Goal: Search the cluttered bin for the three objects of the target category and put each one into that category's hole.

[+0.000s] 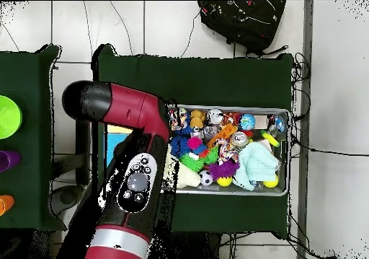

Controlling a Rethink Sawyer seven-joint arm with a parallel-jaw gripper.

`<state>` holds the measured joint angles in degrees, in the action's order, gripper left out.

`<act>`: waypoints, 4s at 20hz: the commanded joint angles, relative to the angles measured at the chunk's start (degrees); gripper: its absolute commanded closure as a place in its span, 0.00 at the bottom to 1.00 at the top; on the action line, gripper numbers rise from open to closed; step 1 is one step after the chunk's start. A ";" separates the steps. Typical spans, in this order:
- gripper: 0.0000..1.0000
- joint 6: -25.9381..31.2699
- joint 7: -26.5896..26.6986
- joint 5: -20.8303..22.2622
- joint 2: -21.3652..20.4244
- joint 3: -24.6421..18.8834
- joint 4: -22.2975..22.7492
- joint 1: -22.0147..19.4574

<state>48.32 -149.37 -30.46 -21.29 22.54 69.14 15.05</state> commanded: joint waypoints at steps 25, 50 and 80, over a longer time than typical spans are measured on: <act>1.00 11.15 -9.99 1.72 -0.66 -0.90 1.96 0.15; 1.00 -0.41 -11.21 -4.77 -1.40 -6.12 12.23 2.44; 1.00 24.86 -4.98 4.86 -6.82 3.23 -1.46 -2.72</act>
<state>52.99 -149.37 -31.64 -20.43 23.84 67.69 14.83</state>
